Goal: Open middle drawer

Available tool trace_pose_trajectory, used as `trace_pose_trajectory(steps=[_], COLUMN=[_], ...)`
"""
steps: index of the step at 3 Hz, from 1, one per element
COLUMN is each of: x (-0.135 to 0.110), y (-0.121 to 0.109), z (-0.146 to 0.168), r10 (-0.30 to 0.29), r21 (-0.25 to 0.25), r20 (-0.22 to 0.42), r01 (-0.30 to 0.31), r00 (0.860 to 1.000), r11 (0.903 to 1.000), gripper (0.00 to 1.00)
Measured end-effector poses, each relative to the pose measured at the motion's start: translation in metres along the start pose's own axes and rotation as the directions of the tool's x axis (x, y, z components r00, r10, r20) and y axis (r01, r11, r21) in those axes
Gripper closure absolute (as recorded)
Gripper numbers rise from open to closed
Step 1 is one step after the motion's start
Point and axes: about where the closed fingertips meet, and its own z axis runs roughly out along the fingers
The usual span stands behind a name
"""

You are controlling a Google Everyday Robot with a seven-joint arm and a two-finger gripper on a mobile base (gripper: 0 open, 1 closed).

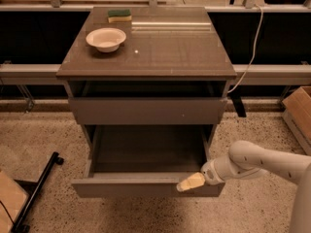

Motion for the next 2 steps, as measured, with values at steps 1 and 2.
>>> trace_pose_trajectory(steps=[1, 2], x=[0.008, 0.022], y=[0.002, 0.003], z=[-0.003, -0.013], r10=[0.021, 0.057], r21=[-0.002, -0.016], r20=[-0.017, -0.022], r01=[-0.021, -0.057], r00=[1.000, 0.998], r11=[0.9998, 0.9982], gripper=[0.00, 0.00])
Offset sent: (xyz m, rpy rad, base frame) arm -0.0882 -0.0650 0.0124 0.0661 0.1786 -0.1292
